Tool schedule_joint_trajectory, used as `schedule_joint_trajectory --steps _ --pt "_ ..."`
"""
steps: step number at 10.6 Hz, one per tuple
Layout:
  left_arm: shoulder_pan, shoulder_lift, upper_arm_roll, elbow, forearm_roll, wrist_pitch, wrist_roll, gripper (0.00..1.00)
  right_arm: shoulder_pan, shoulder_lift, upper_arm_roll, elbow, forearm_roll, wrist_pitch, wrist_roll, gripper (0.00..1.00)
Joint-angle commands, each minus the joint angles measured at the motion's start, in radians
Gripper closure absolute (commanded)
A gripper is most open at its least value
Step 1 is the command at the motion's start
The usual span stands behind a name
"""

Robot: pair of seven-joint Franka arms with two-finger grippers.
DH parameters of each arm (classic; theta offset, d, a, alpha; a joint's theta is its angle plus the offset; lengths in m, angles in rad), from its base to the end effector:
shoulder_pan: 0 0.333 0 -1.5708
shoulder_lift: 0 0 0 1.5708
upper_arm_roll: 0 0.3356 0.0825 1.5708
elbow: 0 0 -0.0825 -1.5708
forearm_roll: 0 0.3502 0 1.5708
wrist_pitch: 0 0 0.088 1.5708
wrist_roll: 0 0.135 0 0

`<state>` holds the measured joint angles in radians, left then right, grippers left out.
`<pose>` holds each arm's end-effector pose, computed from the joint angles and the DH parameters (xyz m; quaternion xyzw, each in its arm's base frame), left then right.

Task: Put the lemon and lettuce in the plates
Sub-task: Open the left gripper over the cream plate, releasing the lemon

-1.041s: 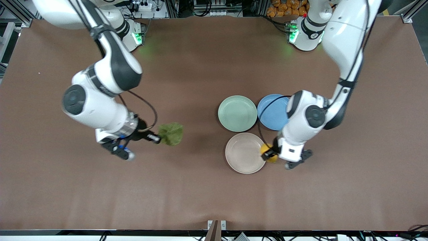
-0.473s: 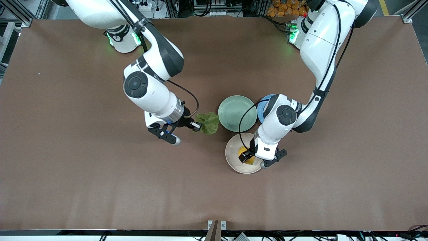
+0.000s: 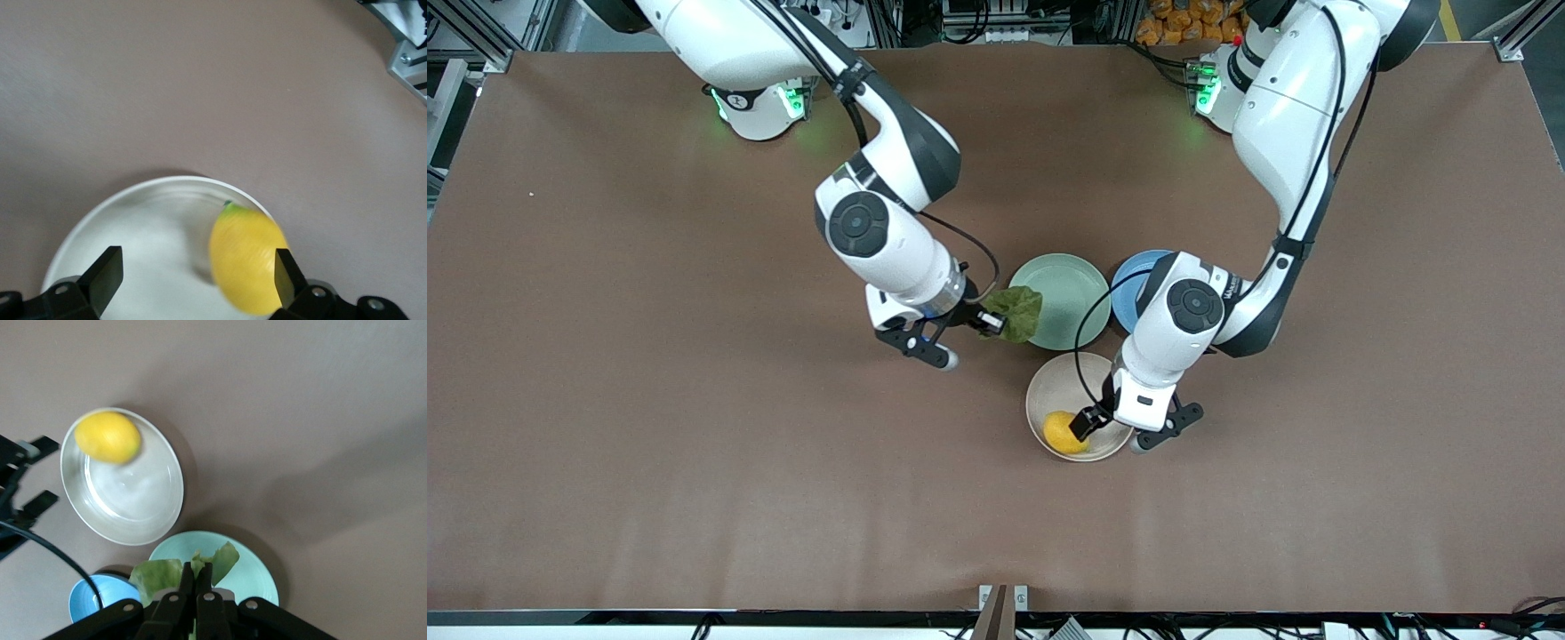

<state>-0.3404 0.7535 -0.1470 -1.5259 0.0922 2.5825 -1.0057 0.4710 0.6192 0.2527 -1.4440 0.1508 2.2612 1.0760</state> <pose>0.6582 -0.3250 0.2578 0.9567 0.2457 0.1030 0.1175 0.5606 0.4555 0.3627 -0.9552 0.2426 0.0379 0.1652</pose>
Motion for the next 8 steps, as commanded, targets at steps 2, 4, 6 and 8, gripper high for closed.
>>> schedule_joint_trajectory --steps 2,4,6,8 --pt "0.046 -0.092 0.003 -0.033 0.084 -0.135 0.053 0.0 0.092 0.08 -0.021 -0.003 -0.061 0.136 0.099 1.0" --pt "0.084 -0.147 0.003 -0.04 0.084 -0.23 0.168 0.0 0.132 0.12 -0.021 -0.003 -0.15 0.138 0.207 1.0" --pt "0.145 -0.206 -0.005 -0.057 0.083 -0.333 0.287 0.0 0.175 0.131 -0.021 -0.038 -0.165 0.135 0.258 1.0" --pt "0.191 -0.279 -0.011 -0.153 0.074 -0.335 0.311 0.0 0.219 0.136 -0.021 -0.041 -0.165 0.136 0.318 1.0"
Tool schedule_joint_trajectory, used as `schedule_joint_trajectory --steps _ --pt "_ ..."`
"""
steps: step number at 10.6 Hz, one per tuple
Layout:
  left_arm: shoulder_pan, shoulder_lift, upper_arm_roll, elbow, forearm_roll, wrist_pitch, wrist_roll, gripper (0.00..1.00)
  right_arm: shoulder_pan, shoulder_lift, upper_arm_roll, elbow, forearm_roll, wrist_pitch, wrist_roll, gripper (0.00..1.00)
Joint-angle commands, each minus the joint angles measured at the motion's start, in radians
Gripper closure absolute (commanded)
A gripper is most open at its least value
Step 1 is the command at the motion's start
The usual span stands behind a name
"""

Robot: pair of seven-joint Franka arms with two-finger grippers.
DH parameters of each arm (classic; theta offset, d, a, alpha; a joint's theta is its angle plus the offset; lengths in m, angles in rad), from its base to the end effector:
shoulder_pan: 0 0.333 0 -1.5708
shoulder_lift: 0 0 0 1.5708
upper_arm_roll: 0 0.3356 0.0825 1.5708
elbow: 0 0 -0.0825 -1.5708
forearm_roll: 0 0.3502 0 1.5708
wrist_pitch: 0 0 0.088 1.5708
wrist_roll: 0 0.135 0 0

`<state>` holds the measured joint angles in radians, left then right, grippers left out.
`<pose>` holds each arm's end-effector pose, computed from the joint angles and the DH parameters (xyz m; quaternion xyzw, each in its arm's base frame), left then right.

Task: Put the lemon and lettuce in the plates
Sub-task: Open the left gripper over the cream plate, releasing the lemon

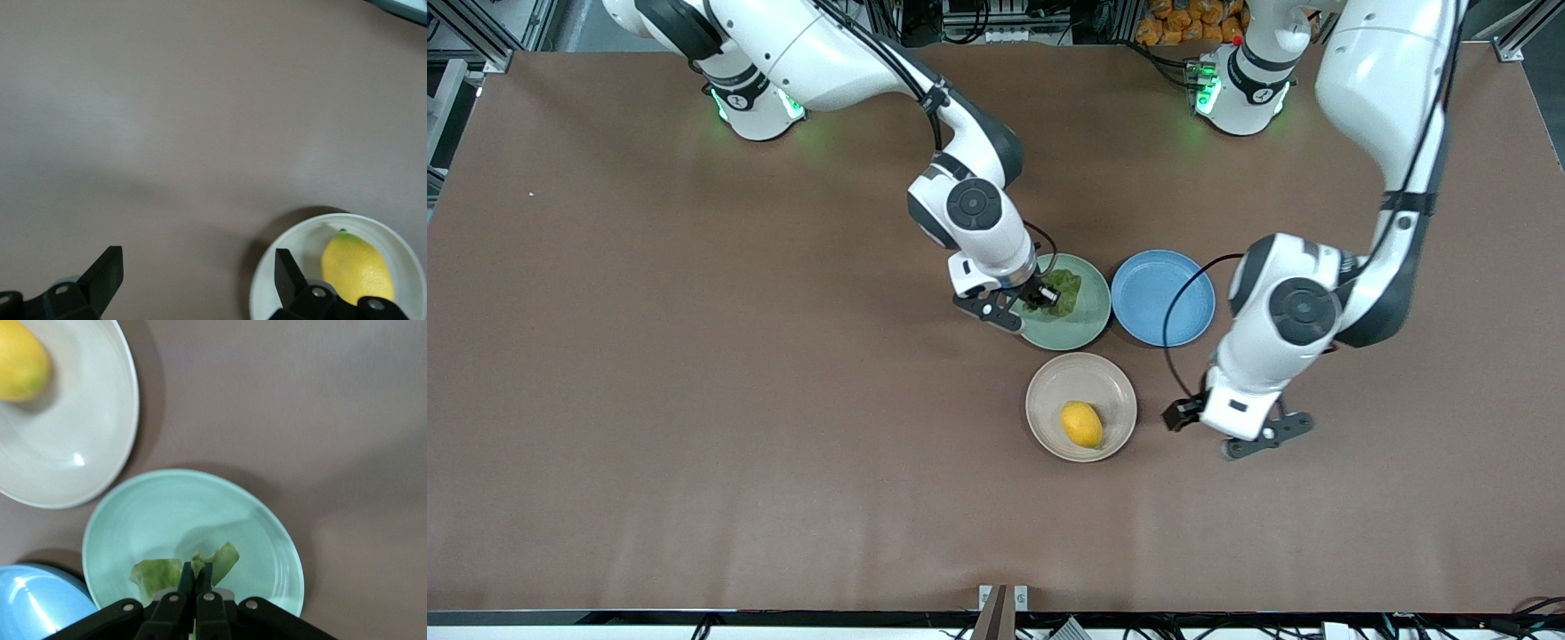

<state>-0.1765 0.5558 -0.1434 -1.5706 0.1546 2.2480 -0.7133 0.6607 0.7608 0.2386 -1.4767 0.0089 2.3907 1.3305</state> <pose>0.6640 -0.1957 0.3397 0.9840 0.1640 0.0688 0.0089 0.4780 0.5467 0.2589 -0.9602 0.2530 0.0359 0.1132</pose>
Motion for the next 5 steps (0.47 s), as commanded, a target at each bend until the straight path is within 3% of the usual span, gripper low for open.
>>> schedule_joint_trajectory --steps 1,2,3,4,5 --pt "0.032 -0.12 -0.015 -0.158 0.003 0.001 0.018 0.0 0.049 -0.003 -0.007 -0.01 -0.023 0.005 0.091 1.0" --pt "0.064 -0.161 -0.018 -0.207 -0.006 0.002 0.018 0.0 0.062 -0.002 -0.008 -0.01 -0.024 0.001 0.098 0.9" --pt "0.096 -0.218 -0.033 -0.271 -0.035 0.007 0.018 0.0 0.06 0.002 -0.016 -0.008 -0.024 -0.005 0.102 0.17" --pt "0.141 -0.276 -0.06 -0.337 -0.055 0.024 0.02 0.0 0.06 0.0 -0.031 -0.004 -0.029 -0.008 0.102 0.0" --pt "0.187 -0.33 -0.096 -0.401 -0.07 0.042 0.02 0.0 0.053 -0.008 -0.044 0.002 -0.029 -0.01 0.102 0.0"
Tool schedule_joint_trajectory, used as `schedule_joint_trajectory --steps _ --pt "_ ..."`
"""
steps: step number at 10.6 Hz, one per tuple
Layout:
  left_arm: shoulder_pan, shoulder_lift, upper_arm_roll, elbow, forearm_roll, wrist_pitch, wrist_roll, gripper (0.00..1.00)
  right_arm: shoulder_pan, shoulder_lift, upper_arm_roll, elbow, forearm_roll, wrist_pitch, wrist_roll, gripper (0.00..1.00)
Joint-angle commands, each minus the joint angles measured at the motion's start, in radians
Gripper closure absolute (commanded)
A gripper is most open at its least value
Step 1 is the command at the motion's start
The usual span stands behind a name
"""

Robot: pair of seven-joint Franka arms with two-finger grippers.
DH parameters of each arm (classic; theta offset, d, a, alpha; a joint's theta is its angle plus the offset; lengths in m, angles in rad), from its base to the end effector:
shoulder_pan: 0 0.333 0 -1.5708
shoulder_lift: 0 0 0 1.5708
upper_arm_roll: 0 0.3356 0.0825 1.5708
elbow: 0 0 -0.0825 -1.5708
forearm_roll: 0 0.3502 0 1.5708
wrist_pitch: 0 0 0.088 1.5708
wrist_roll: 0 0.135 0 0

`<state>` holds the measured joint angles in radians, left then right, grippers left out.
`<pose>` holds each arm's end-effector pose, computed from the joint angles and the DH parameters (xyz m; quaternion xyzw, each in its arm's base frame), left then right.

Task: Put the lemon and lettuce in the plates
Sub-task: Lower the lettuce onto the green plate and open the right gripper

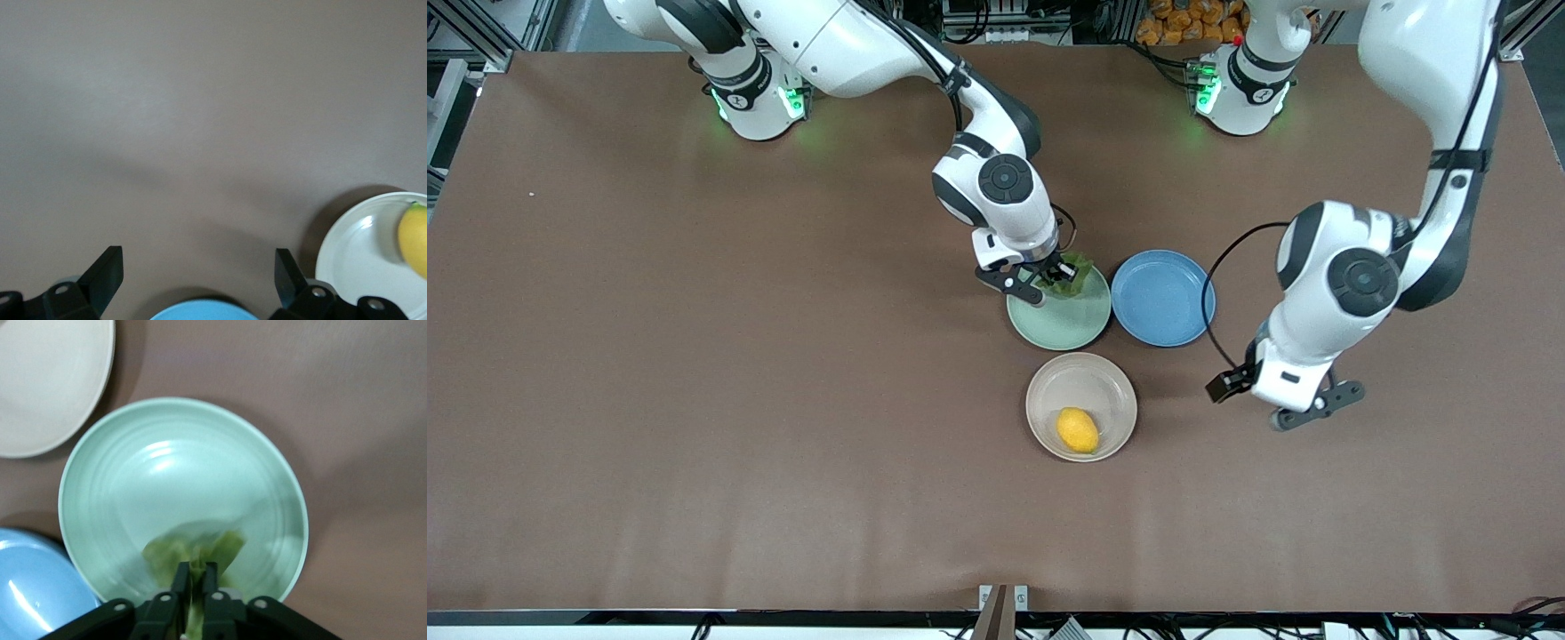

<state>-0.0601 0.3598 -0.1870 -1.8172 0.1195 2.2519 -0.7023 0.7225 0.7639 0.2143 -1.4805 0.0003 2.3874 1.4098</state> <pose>0.6126 -0.1389 0.3618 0.9793 0.1976 0.0438 0.0052 0.4531 0.5651 0.2525 -0.9579 0.2667 0.0352 0.1006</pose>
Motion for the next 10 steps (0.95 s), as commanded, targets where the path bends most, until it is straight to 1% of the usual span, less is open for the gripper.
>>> schedule_joint_trajectory --steps 1,2,3,4,5,6,8,9,10 --pt "0.109 -0.181 -0.09 -0.209 -0.061 0.044 0.009 0.0 -0.018 -0.026 -0.03 0.009 -0.019 -0.032 0.018 0.0" --pt "0.127 -0.221 -0.112 -0.25 -0.096 0.046 0.009 0.0 -0.018 -0.032 -0.056 0.046 -0.019 -0.093 0.014 0.0" --pt "0.128 -0.248 -0.117 -0.273 -0.121 0.046 0.007 0.0 -0.02 -0.034 -0.085 0.096 -0.016 -0.162 0.008 0.0" --pt "0.128 -0.251 -0.124 -0.269 -0.135 0.046 0.007 0.0 -0.035 -0.037 -0.098 0.158 -0.014 -0.244 -0.005 0.0" --pt "0.128 -0.249 -0.127 -0.254 -0.136 0.046 0.007 0.0 -0.064 -0.058 -0.096 0.227 -0.006 -0.325 -0.032 0.0" --pt "0.126 -0.243 -0.127 -0.216 -0.136 0.043 0.007 0.0 -0.099 -0.095 -0.096 0.265 -0.005 -0.403 -0.066 0.0" --pt "0.128 -0.251 -0.127 -0.197 -0.126 0.037 0.038 0.0 -0.222 -0.193 -0.089 0.276 0.0 -0.476 -0.244 0.0" --pt "0.128 -0.252 -0.123 -0.182 -0.126 0.003 0.096 0.0 -0.28 -0.233 -0.087 0.276 0.006 -0.496 -0.323 0.0" --pt "0.129 -0.265 -0.117 -0.163 -0.123 -0.058 0.162 0.0 -0.32 -0.268 -0.098 0.276 -0.009 -0.498 -0.385 0.0"
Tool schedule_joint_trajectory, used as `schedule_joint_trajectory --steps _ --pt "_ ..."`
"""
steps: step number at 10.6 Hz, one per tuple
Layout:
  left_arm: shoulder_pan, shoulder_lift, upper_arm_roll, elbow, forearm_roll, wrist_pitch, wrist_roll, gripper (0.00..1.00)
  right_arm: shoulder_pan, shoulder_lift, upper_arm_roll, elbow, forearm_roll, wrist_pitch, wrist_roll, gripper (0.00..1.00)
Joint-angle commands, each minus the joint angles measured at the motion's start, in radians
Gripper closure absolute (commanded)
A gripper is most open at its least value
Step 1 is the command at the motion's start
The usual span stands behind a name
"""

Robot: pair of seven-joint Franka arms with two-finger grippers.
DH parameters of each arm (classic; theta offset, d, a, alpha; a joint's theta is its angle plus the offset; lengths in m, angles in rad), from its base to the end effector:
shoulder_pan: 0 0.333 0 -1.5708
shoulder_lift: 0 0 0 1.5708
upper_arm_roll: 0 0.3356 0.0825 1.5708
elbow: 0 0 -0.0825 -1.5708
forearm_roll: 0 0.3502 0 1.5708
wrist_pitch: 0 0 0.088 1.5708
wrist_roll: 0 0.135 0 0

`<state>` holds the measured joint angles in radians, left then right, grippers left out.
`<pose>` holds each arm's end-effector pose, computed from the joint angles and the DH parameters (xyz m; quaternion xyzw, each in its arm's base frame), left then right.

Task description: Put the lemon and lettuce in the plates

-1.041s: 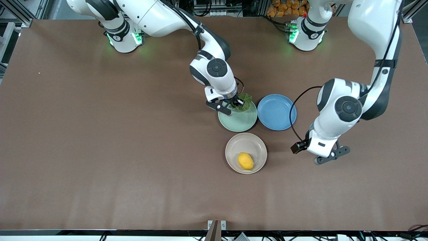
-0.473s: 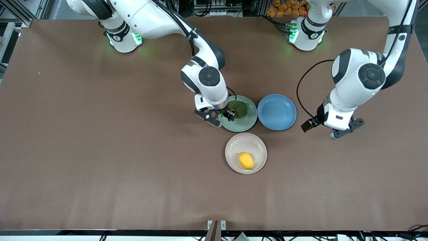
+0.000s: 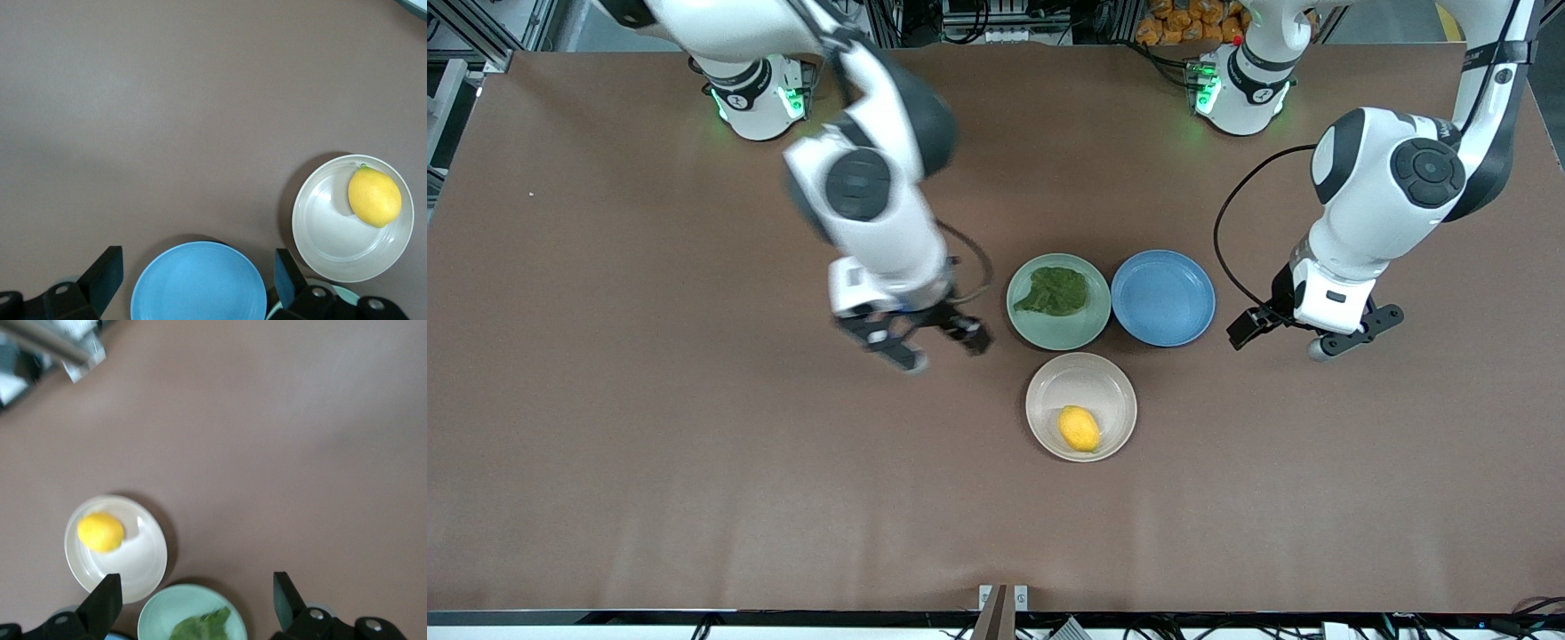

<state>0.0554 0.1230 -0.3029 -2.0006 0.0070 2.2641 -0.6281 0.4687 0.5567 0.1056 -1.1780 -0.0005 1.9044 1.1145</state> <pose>0.5538 -0.1349 0.4240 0.9791 0.1890 0.0596 0.0448 0.6112 0.3720 0.4819 -0.9570 0.2756 -0.0372 0.0822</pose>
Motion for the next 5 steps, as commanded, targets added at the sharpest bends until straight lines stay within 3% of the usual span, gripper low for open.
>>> schedule_joint_trajectory --steps 1,3,4,5 --pt "0.029 -0.051 0.001 0.032 -0.01 -0.136 0.147 0.0 -0.114 -0.098 0.009 -0.026 -0.012 -0.015 -0.138 0.0" --pt "0.072 -0.115 -0.001 0.033 -0.01 -0.254 0.249 0.0 -0.22 -0.173 0.008 -0.04 -0.009 -0.022 -0.261 0.0" --pt "0.07 -0.137 0.004 0.036 -0.013 -0.268 0.258 0.0 -0.237 -0.208 -0.029 -0.052 -0.009 -0.063 -0.319 0.0" --pt "0.055 -0.164 0.051 0.052 -0.019 -0.268 0.266 0.0 -0.252 -0.246 -0.047 -0.055 -0.009 -0.099 -0.387 0.0"
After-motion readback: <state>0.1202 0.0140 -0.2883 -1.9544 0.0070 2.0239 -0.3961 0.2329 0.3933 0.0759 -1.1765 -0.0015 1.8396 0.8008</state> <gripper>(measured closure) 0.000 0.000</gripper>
